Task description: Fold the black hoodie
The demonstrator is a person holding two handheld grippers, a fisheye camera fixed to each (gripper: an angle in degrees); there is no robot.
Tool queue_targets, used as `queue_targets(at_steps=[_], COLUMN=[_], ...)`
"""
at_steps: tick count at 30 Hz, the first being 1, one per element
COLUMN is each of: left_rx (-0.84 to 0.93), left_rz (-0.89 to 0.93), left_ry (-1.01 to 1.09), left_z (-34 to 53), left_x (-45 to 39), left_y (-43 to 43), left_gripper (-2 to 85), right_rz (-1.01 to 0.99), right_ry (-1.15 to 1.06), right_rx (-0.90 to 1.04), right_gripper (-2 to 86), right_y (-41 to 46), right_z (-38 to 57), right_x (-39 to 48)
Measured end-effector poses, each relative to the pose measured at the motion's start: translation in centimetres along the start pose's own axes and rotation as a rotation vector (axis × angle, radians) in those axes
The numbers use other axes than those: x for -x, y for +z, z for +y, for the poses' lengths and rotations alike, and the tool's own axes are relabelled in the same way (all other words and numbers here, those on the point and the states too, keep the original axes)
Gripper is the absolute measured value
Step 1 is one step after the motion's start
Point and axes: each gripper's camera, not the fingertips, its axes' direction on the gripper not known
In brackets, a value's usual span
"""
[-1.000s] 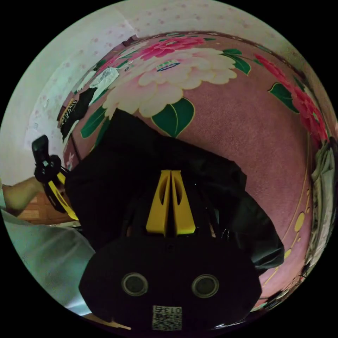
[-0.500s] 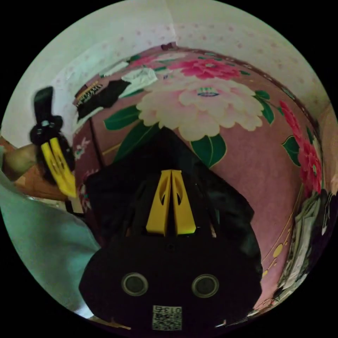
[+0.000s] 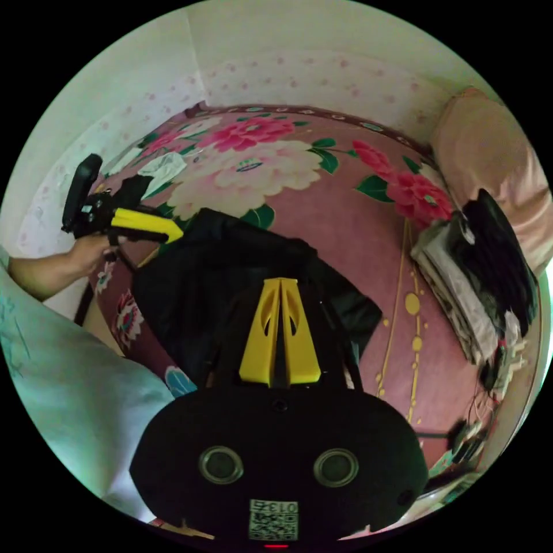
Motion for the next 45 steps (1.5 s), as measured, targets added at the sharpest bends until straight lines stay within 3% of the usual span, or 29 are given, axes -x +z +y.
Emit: queue_targets(at_steps=[5,9,12,14,16,19,21,25,27,31,33,35,36,38,43,45], left_rx=[0.231,0.204,0.282,0.190,0.112,0.160,0.257,0.234,0.264,0.264,0.185,0.040,0.037,0.096,0.211,0.203], left_rz=[0.037,0.071,0.117,-0.016,-0.112,-0.184,-0.222,-0.354,-0.304,-0.020,0.076,0.057,0.053,0.195,0.396,0.379], left_ry=[0.214,0.191,0.146,0.113,0.115,0.231,0.325,0.425,0.364,0.049,-0.087,-0.298,-0.344,-0.370,-0.409,-0.414], left_z=[-3.3,-3.6,-4.9,-5.3,-4.6,-3.4,-2.8,-2.1,-3.2,-4.2,-3.6,-1.6,-1.1,-0.4,0.3,0.3], left_x=[-4.3,-4.2,-3.2,-3.3,-4.2,-7.3,-9.2,-10.7,-9.1,-1.2,2.7,7.6,8.6,11.5,14.6,15.4], left_y=[11.0,12.6,13.0,10.0,8.0,9.6,13.0,16.8,17.0,15.0,12.4,9.5,9.5,11.6,16.5,16.4], left_gripper=[-0.2,-0.2,-0.3,-0.4,-0.4,-0.3,-0.3,-0.2,-0.1,0.9,2.2,15.1,17.3,20.1,21.4,21.4], right_rz=[0.233,0.279,0.228,0.235,0.311,0.385,0.371,0.301,0.235,0.071,0.044,0.098,0.092,0.029,-0.220,-0.300], right_ry=[-0.037,-0.076,-0.047,-0.029,-0.007,0.011,-0.009,-0.036,0.033,0.145,0.192,0.321,0.358,0.478,0.523,0.589], right_rx=[0.139,0.128,0.163,0.208,0.109,0.043,0.066,0.138,0.179,0.188,0.073,-0.120,-0.144,-0.141,-0.001,0.022], right_gripper=[-0.1,0.1,0.1,0.1,0.1,0.1,0.1,0.1,0.2,0.7,1.6,7.1,9.9,16.1,18.0,18.2], right_y=[3.1,6.0,5.8,3.5,0.3,-1.9,-0.5,5.8,6.4,5.4,2.7,-0.6,-0.8,0.9,8.9,11.2], right_z=[7.8,9.7,10.4,11.2,12.8,16.6,19.0,23.1,23.2,26.5,28.7,32.7,33.7,37.0,41.5,43.7], right_x=[2.6,3.3,2.2,1.3,1.3,1.8,1.9,-0.2,-2.6,-7.9,-10.0,-13.5,-14.6,-19.0,-25.2,-27.5])
